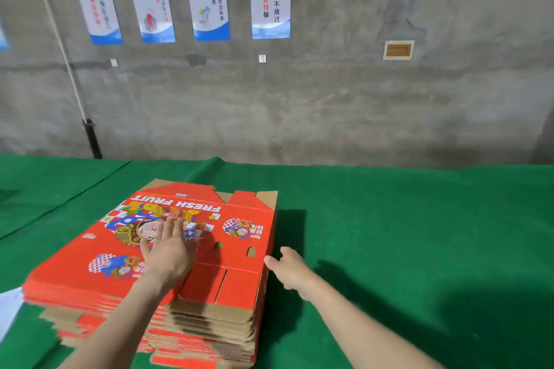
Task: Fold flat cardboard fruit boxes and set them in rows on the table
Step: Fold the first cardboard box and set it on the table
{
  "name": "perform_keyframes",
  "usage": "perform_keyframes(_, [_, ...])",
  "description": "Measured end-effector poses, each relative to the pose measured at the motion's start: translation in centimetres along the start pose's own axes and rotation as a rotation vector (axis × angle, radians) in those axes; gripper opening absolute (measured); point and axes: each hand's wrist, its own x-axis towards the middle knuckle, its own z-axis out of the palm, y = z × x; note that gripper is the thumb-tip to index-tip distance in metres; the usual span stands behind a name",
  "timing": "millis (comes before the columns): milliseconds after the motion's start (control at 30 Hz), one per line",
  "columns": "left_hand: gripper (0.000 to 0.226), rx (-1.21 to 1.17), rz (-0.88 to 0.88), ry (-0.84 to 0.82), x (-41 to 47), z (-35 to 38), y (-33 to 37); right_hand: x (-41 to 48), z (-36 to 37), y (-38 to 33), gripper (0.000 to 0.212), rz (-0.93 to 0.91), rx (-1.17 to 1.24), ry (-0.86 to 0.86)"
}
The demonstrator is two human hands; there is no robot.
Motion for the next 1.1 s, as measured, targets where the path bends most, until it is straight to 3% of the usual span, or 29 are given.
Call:
perform_keyframes(100, [0.061,0.168,0.095,-0.169,-0.4,3.3,-0.1,0.9,0.9,-0.2,0.058,0.17,0.179,-0.055])
perform_keyframes(167, [0.062,0.168,0.154,-0.179,-2.0,5.2,0.7,1.5,1.0,-0.2,0.046,0.239,0.292,-0.082])
perform_keyframes(267, [0.064,0.176,0.209,-0.134,-3.7,6.1,1.6,2.4,1.5,0.0,0.025,0.235,0.447,0.11])
perform_keyframes(400, [0.065,0.102,0.279,-0.122,-5.2,5.6,3.0,2.5,0.5,1.0,0.027,0.202,0.423,0.473])
perform_keyframes(533, [0.066,0.017,0.359,-0.099,-5.2,4.3,4.4,0.9,-1.6,1.2,0.021,0.16,0.69,0.388])
perform_keyframes(700, [0.065,-0.133,0.509,-0.047,-6.0,3.4,7.7,-2.5,-5.9,1.6,0.008,-0.027,0.796,0.457])
perform_keyframes(933, [0.039,-0.38,0.707,-0.081,-7.4,1.6,15.2,-8.2,-12.5,3.0,0.017,-0.333,0.939,0.59])
perform_keyframes(1000, [0.029,-0.524,0.728,-0.123,-8.8,0.3,18.8,-9.6,-14.1,3.6,0.021,-0.453,0.893,0.68])
perform_keyframes(1100, [0.03,-0.769,0.793,-0.183,-12.1,-1.2,24.7,-11.3,-15.8,4.7,0.025,-0.595,0.641,0.885])
